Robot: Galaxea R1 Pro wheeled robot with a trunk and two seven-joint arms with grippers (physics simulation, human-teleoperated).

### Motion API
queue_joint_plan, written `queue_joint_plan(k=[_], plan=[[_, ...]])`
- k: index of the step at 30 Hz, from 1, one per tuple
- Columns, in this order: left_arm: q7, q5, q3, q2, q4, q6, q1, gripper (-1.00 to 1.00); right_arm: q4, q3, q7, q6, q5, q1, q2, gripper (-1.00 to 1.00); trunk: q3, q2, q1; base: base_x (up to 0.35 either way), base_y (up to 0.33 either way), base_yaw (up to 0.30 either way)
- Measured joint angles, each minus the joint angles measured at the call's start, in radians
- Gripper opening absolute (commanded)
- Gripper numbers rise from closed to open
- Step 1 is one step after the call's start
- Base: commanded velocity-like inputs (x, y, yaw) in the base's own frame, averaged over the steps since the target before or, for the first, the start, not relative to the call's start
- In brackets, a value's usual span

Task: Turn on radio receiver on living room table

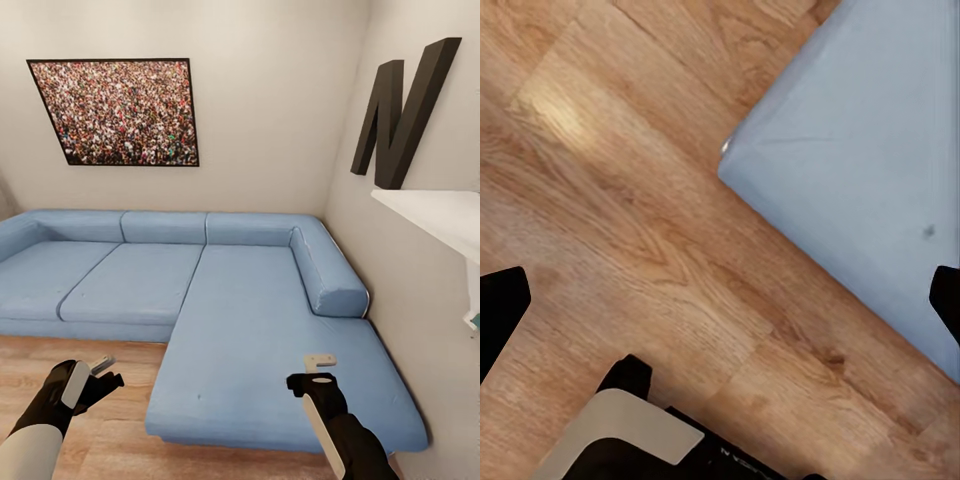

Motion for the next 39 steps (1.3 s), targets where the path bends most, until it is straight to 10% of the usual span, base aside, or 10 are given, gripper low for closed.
queue_joint_plan(k=[39], plan=[[-0.002, 0.0, 0.002, 0.0, 0.0, 0.0, 0.0, 1.0, 0.0, -0.001, 0.0, 0.0, 0.0, 0.0, 0.0, 1.0, 0.0, 0.0, 0.0, -0.323, 0.002, -0.001]])
